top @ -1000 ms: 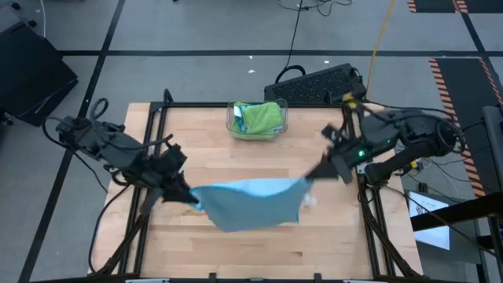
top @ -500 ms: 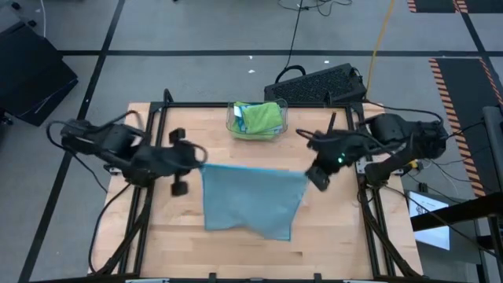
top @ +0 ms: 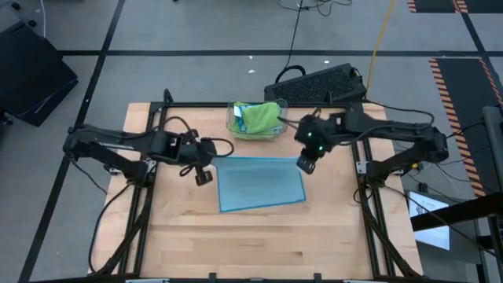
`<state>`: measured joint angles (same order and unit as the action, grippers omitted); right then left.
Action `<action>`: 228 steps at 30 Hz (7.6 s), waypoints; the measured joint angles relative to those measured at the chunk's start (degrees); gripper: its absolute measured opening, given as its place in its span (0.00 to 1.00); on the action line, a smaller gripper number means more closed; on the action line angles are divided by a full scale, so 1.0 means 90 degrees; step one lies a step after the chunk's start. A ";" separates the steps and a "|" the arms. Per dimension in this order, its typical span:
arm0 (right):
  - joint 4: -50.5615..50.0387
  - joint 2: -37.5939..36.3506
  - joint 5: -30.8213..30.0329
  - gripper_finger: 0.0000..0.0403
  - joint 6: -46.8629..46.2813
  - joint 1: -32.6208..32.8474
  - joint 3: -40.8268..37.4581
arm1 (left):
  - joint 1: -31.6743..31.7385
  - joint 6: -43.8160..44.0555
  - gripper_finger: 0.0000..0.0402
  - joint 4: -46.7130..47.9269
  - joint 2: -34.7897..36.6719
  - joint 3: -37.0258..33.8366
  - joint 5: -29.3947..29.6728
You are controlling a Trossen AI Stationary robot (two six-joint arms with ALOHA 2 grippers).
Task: Fold microfiber towels
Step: Fold the blue microfiber cloth
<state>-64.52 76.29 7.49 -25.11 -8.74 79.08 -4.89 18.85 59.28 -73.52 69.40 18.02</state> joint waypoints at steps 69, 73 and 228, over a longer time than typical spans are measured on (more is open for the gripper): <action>0.4427 -0.1350 0.2564 0.00 0.0901 -0.2883 -0.4092 | 0.0606 0.1132 0.02 -0.2927 0.0498 -0.2160 0.0078; 0.4479 -0.1357 0.2705 0.00 0.0700 -0.2784 -0.4344 | 0.0387 0.1203 0.01 -0.3332 0.0495 -0.2422 -0.0116; 0.7483 -0.0607 0.0998 0.19 -0.4162 0.0478 -0.6085 | -0.1803 0.9740 0.05 -0.8672 -0.1200 -0.4662 -0.2334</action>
<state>2.83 70.83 16.47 -62.57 -4.44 24.32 -21.11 106.51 -18.76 -84.31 27.44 -2.99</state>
